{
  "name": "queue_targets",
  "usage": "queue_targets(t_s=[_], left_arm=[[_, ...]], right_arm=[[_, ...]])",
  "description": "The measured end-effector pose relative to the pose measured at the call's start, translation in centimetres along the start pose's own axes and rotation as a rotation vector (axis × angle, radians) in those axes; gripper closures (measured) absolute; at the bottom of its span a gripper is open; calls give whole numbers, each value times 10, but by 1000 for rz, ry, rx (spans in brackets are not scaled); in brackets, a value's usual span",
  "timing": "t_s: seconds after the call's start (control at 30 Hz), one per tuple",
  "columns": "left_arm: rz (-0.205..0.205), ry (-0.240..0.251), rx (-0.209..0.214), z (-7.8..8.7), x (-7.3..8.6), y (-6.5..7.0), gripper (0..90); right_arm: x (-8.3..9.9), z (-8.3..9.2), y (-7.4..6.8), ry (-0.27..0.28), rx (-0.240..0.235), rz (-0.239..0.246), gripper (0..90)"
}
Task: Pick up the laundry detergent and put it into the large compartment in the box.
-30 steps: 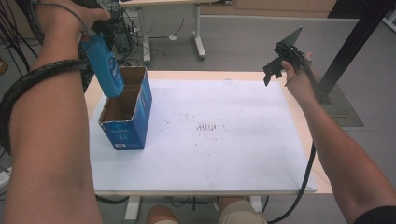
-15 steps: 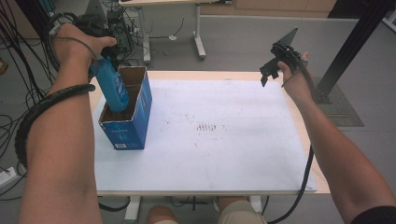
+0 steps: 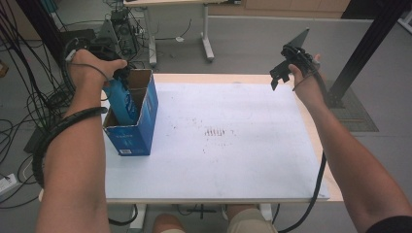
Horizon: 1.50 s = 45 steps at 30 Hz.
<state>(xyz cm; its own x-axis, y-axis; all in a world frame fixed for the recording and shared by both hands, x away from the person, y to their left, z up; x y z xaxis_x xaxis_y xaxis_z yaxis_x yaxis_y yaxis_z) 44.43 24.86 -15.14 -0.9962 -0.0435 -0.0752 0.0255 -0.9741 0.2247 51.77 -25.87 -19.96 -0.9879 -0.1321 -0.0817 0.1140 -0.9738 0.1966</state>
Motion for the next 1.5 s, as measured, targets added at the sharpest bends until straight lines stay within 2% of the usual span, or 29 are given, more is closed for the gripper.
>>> queue_targets(t_s=[0.17,0.4,0.9,1.4,1.5], left_arm=[[2,-10,-4,-12,0,-2,374],[-10,-21,-11,-24,-1,-3,374],[-27,-52,-19,-62,2,-7,374],[-48,-93,-18,-87,4,-9,373],[-48,-93,-18,-87,4,-8,372]], right_arm=[[0,0,-2,4,1,3,43],[0,-3,1,-4,2,-1,43],[1,-9,4,-12,-5,-2,43],[2,-14,3,-16,-9,-5,43],[2,-14,4,-18,-10,-6,43]])
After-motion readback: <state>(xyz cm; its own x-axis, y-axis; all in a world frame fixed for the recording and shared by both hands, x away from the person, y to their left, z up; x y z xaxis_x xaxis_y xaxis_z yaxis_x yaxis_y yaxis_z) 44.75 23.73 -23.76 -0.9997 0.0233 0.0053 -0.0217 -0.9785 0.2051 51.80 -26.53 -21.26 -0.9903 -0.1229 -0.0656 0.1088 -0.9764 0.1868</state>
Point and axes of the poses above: each handheld gripper's, and its own axes: z roughly backward along the jaws, x roughly out of its underside, y roughly to its right, the point moved 8 cm from there along -z, roughly forward along the jaws, and after that the axes turned 12 degrees about x, right-handed, at the moved point
